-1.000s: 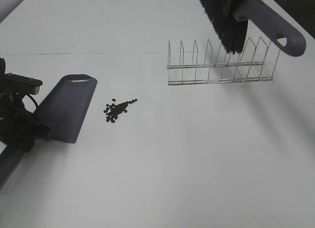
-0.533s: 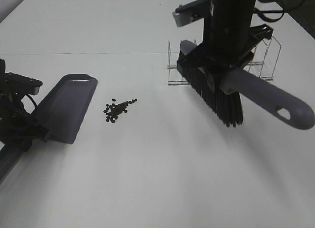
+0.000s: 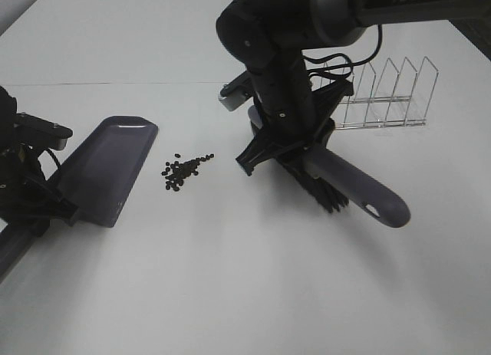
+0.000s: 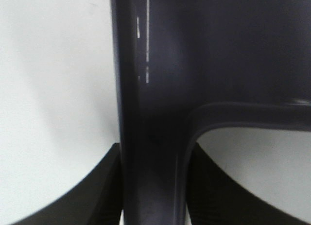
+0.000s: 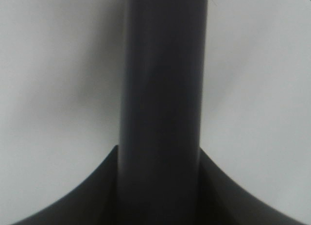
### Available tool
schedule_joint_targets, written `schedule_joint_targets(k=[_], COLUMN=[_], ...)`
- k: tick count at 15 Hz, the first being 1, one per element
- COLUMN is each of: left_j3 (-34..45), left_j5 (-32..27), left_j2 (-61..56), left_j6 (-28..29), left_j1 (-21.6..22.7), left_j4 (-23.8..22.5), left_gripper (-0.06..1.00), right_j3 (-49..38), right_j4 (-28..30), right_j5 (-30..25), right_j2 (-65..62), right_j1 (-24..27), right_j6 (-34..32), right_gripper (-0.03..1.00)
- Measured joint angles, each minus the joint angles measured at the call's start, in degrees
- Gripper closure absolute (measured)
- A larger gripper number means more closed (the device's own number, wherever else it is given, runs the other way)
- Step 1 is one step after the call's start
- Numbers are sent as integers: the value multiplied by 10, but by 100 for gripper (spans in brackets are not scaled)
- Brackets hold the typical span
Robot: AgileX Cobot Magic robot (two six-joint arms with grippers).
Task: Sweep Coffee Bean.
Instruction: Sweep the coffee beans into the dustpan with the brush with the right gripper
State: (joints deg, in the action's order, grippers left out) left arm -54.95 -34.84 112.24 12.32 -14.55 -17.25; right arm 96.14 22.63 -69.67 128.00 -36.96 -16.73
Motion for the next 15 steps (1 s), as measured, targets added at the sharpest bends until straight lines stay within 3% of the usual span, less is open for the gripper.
schedule_joint_targets(k=[5,7,12,15], left_j3=[0,0,0,0], left_j5=[-3,-4,-5,-13], left_j2=[0,0,0,0], left_j6=[10,10,10,-7], left_j1=[-2,-3,-3,-3], left_j4=[-7,-7,-3,34], left_gripper=[61,61,61,61], right_j3=[176,234,266,266], right_j4=[-32,-73,-195,-260], right_j5=[-3,-3,1,37], right_j2=[121,162,176,176], right_j1=[-55,-69,-70,-70], right_j6=[48,66,79,79], right_gripper=[69,69,69,69])
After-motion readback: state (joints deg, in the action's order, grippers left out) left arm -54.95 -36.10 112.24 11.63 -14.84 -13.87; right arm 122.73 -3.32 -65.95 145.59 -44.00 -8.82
